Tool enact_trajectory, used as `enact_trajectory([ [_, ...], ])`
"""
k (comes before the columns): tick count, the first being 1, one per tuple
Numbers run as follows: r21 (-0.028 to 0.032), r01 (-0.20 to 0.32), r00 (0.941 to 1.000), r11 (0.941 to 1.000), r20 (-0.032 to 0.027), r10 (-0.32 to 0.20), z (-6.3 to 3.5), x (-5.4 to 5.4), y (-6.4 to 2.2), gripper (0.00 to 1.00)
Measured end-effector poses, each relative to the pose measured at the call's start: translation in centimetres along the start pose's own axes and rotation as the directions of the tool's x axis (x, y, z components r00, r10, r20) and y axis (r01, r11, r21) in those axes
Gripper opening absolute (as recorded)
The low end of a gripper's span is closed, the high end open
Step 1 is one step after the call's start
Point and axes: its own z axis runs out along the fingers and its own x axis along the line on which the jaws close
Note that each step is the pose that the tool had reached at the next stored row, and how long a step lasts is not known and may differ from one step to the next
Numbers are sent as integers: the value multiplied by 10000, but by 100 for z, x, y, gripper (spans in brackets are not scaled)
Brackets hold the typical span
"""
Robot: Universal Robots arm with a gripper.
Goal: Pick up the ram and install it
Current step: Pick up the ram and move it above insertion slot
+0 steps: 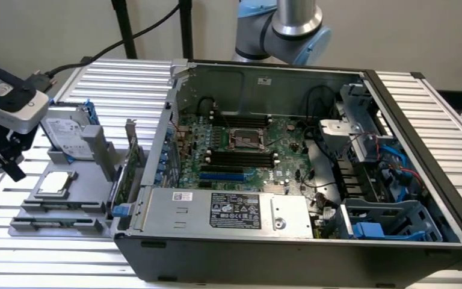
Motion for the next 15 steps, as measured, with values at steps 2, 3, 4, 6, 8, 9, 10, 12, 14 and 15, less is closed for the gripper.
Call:
enact_trajectory([
  [2,30,308,9995,9995,-48,-308,4,0,0,11],
  [3,44,467,9989,9989,-72,-467,7,0,0,11],
  [4,57,626,9980,9980,-97,-625,9,0,0,11],
  [6,81,929,9956,9956,-144,-928,13,0,0,11],
  [8,105,1242,9921,9922,-193,-1239,18,0,-1,11],
  [9,115,1395,9900,9902,-217,-1392,20,0,-1,11],
  [10,125,1552,9876,9878,-242,-1549,23,0,0,11],
  [12,145,1861,9822,9824,-287,-1856,28,0,-1,11],
  [14,160,2183,9755,9758,-332,-2177,35,0,-1,11],
  [15,166,2342,9717,9720,-353,-2335,37,0,-1,11],
])
